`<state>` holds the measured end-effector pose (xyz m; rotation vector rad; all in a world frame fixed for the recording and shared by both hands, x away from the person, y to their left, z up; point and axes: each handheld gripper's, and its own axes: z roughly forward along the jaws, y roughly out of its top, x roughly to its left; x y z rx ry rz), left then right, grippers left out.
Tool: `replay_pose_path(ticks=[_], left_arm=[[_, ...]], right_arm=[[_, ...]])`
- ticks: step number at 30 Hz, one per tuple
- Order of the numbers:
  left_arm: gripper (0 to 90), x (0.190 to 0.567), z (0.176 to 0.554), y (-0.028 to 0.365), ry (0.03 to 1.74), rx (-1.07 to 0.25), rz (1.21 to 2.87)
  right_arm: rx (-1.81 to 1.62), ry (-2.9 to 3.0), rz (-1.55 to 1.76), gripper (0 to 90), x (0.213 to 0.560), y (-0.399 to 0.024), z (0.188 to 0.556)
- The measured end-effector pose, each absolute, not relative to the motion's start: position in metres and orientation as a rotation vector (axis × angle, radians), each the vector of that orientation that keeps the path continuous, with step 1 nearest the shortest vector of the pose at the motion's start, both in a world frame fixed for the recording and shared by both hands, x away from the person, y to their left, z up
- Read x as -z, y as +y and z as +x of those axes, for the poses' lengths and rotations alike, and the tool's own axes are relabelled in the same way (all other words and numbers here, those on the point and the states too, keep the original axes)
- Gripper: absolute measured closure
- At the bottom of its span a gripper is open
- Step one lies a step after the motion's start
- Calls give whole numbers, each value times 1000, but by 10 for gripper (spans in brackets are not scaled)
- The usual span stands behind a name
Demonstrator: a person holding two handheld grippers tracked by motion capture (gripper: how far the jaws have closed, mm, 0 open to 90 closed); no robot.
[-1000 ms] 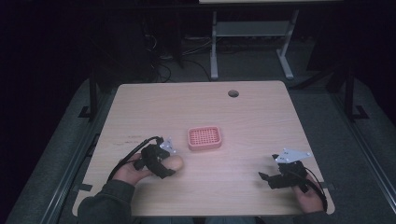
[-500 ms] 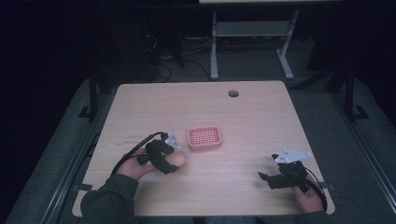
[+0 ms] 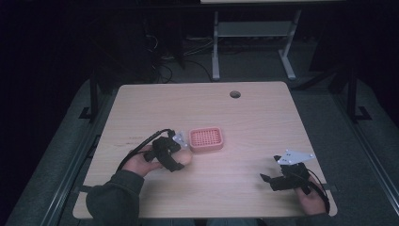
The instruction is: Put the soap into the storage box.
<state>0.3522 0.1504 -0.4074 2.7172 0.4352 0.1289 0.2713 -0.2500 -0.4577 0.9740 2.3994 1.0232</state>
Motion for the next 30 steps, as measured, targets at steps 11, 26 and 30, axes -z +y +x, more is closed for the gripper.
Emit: replay_pose_path(ticks=[11,26,30], left_arm=[[322,402,359,144,420,-133,2728],[323,394,368,139,406,-141,2729],[323,393,370,137,402,-147,2730]], right_arm=[[-1028,2398,971,142,457,-250,271],[-1034,2398,971,141,458,-250,271],[-1034,2396,971,141,458,-251,271]])
